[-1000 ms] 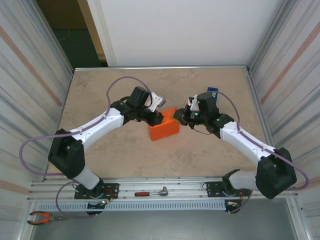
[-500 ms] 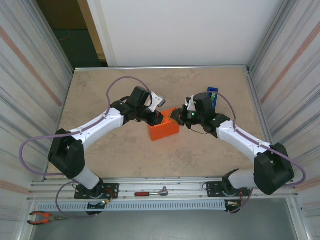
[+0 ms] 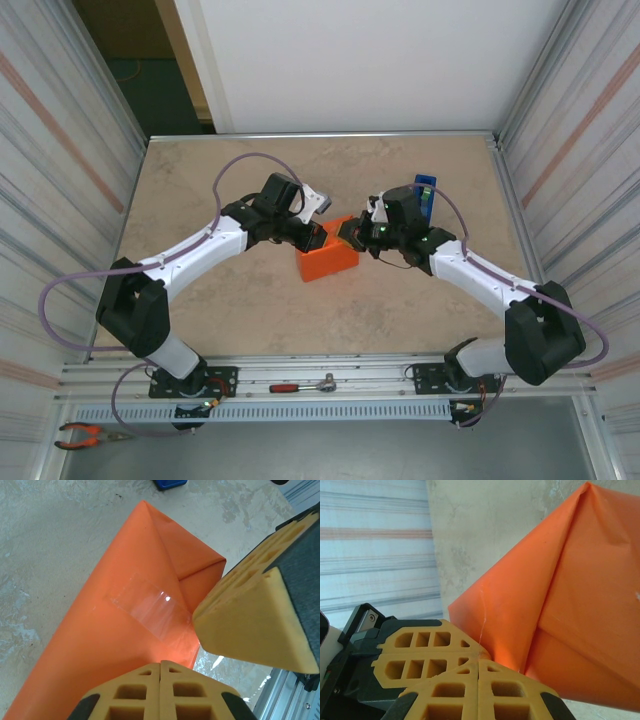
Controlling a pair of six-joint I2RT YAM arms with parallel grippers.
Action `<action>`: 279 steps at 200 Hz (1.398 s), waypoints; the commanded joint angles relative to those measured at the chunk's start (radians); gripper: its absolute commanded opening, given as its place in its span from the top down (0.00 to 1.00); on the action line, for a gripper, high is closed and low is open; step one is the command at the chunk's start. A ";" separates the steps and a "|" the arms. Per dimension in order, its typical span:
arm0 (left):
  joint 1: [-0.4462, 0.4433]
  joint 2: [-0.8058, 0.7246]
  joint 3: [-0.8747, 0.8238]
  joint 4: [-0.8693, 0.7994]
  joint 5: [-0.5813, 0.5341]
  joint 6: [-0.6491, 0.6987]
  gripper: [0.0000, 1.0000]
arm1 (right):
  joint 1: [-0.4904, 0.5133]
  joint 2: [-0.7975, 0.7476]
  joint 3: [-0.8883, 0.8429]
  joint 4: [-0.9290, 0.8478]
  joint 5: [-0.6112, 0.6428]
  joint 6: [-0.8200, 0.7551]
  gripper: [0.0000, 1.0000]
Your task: Wrap the gift box in paper
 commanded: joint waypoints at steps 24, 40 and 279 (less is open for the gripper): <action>-0.018 0.056 -0.055 -0.081 -0.020 0.023 1.00 | 0.011 0.017 0.025 0.021 0.018 0.012 1.00; -0.018 0.057 -0.055 -0.082 -0.021 0.023 1.00 | 0.012 0.025 0.022 0.019 0.019 0.009 1.00; 0.035 -0.020 0.010 -0.043 0.087 -0.087 1.00 | 0.096 0.183 0.234 -0.550 0.234 -0.261 1.00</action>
